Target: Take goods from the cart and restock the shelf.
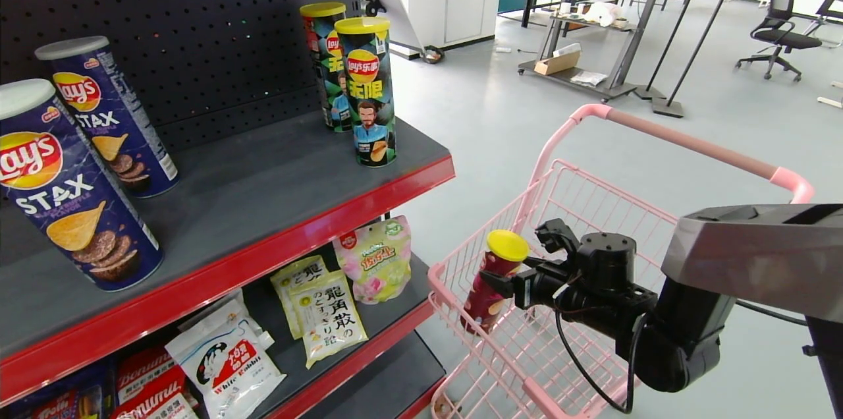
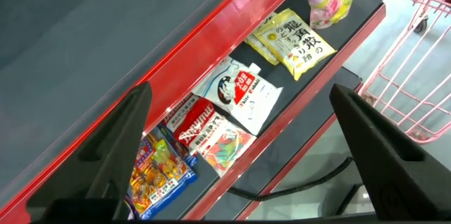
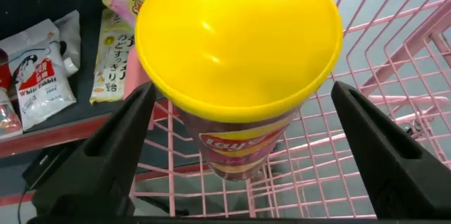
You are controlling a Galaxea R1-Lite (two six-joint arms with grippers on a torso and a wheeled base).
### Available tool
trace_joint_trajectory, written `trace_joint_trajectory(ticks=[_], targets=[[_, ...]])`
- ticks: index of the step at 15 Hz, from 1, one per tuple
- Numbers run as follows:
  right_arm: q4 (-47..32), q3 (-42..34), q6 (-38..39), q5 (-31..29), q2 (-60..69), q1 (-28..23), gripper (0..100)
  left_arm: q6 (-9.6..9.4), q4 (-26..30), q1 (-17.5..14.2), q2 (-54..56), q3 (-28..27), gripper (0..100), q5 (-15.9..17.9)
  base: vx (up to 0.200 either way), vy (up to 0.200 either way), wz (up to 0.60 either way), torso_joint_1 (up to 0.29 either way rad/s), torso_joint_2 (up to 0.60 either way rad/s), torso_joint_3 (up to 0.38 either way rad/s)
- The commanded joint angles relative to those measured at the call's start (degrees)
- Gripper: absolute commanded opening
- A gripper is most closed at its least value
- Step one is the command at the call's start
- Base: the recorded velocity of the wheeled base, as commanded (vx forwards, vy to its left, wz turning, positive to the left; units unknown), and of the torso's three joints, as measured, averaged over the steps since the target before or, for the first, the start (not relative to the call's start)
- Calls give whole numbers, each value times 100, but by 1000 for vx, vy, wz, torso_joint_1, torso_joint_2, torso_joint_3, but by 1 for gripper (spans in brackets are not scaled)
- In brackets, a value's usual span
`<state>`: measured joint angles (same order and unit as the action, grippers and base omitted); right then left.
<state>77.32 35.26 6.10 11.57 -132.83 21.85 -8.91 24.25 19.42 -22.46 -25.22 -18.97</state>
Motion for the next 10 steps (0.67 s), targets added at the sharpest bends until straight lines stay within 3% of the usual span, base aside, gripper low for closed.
trace_joint_trajectory(ticks=[1, 8, 9, 10], targets=[[2, 96, 6, 3, -120, 4, 100, 3, 1, 0, -13, 0, 100, -2, 0, 0, 0, 0, 0, 0], [-24, 342, 6, 3, -279, 13, 100, 3, 1, 0, -22, 9, 100, -2, 0, 0, 0, 0, 0, 0], [-24, 421, 6, 3, -340, 22, 0, -5, 1, 0, -84, 0, 100, -2, 0, 0, 0, 0, 0, 0], [-24, 447, 6, 3, -358, 39, 0, 3, 1, 0, -84, -9, 100, -2, 0, 0, 0, 0, 0, 0]])
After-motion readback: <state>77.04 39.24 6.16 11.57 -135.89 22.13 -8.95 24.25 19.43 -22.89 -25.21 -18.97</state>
